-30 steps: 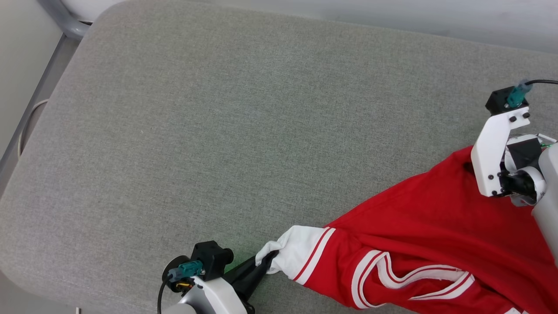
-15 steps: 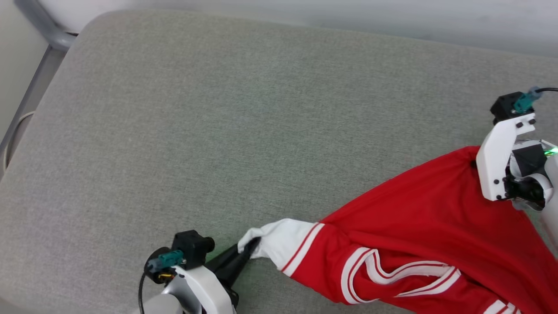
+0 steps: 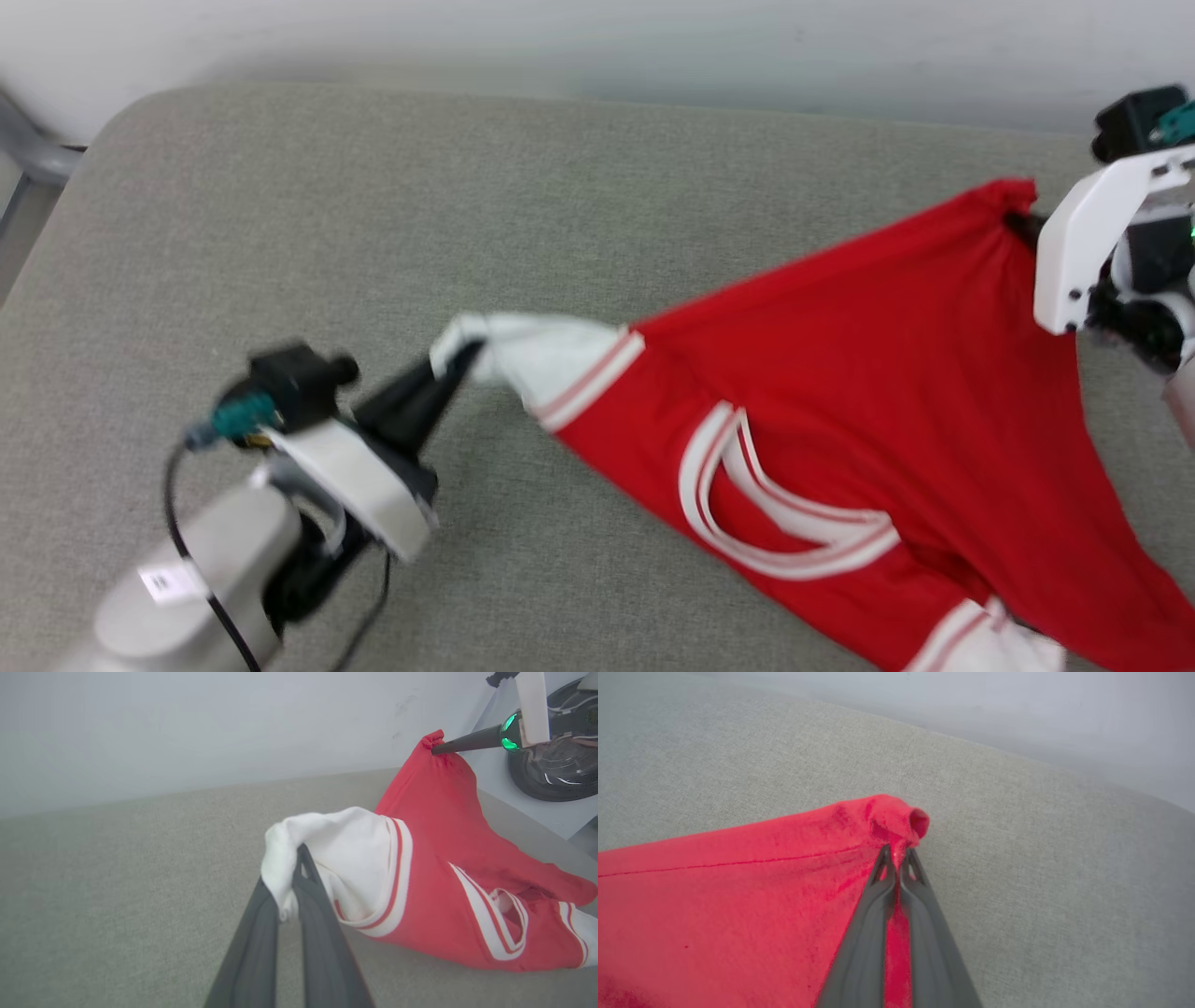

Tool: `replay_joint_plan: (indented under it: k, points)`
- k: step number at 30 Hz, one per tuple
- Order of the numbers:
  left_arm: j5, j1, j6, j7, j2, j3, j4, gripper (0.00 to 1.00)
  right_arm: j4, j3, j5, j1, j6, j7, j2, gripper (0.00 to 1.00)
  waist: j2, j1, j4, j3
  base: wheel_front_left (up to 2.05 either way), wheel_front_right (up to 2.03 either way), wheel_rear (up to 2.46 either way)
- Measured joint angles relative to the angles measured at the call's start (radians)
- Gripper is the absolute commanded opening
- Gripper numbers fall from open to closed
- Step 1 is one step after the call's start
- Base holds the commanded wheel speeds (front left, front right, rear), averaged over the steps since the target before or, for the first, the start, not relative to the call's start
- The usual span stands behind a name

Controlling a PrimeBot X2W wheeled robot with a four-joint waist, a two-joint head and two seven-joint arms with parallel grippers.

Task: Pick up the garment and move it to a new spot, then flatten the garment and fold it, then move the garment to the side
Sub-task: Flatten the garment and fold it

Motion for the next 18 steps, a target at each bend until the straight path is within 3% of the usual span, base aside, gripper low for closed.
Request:
replay_joint_plan:
  k: [6,13,18]
  points:
    - [-0.059,-0.163,0.000,0.000,0.059,0.024,-0.064,0.00,0.001,-0.018,0.034,-0.082,0.000,-0.081,-0.009,0.00,0.0000,0.0000,-0.032,-0.023,0.00,0.00,0.00]
    - [-0.114,-0.395,-0.001,0.003,0.161,-0.037,-0.067,0.00,-0.006,-0.053,0.086,-0.210,0.000,-0.171,-0.007,0.00,0.0000,0.0000,-0.066,-0.035,0.00,0.00,0.00]
    - [-0.112,-0.592,-0.001,0.011,0.173,-0.068,-0.003,0.00,0.007,-0.064,0.076,-0.315,0.000,-0.230,-0.010,0.00,0.0000,0.0000,-0.079,-0.038,0.00,0.00,0.00]
